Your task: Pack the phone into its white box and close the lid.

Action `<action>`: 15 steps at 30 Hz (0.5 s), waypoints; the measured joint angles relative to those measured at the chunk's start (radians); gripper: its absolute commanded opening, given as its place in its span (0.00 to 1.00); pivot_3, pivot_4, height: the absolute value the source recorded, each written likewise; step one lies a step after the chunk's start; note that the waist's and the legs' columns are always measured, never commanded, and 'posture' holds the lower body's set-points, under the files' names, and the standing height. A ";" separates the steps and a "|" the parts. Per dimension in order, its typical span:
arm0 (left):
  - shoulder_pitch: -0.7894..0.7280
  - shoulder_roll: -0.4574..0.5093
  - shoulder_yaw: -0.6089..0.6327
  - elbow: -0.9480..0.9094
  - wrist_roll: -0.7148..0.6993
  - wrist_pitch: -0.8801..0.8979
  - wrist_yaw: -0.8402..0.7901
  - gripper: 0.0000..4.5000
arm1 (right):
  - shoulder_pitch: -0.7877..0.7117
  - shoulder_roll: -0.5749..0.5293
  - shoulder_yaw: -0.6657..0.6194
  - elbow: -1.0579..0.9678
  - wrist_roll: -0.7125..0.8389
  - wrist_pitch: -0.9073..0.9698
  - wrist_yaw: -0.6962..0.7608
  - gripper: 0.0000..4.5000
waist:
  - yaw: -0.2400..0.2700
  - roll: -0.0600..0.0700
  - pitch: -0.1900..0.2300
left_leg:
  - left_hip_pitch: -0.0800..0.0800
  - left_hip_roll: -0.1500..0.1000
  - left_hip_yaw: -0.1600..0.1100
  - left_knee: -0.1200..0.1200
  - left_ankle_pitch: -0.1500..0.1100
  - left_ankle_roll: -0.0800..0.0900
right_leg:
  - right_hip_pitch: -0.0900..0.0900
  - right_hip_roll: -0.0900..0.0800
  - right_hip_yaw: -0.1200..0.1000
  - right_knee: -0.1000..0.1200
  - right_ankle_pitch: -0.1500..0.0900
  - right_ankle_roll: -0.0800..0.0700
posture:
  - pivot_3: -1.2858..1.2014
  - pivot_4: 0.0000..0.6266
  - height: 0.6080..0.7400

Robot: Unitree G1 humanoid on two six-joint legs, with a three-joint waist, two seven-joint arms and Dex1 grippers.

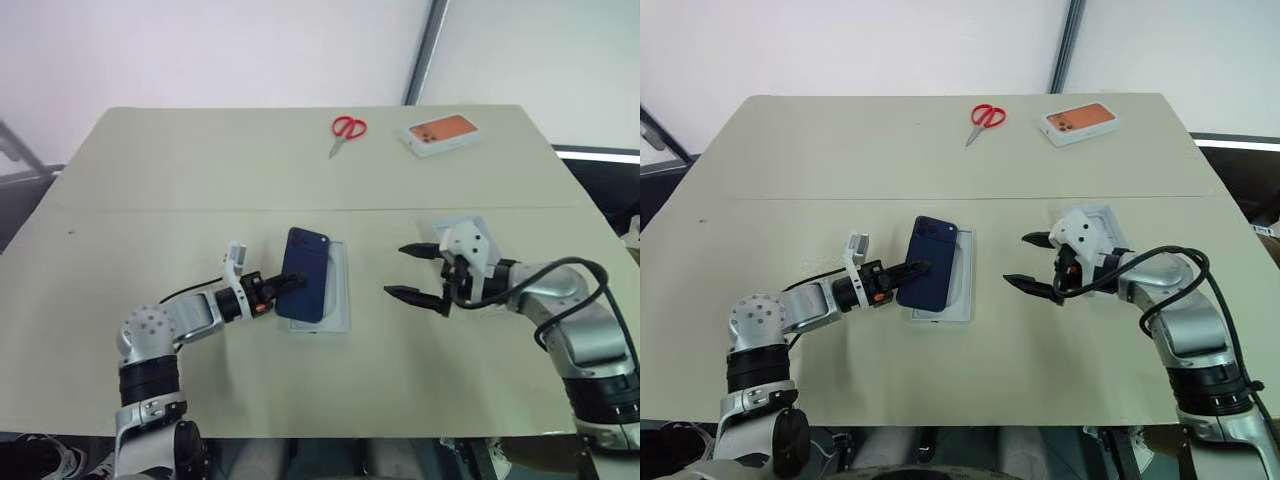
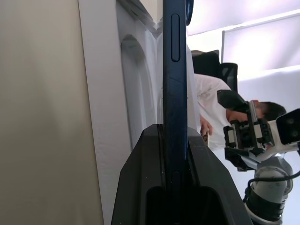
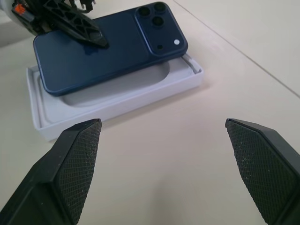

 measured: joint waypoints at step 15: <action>0.002 -0.022 -0.002 -0.064 -0.076 0.039 0.008 0.99 | -0.002 0.007 0.062 0.022 -0.029 -0.061 -0.037 1.00 | 0.016 0.000 0.000 | 0.001 0.000 -0.001 0.001 0.000 0.000 | 0.002 0.000 -0.001 0.000 0.000 0.000 | 0.52 0.24 1.00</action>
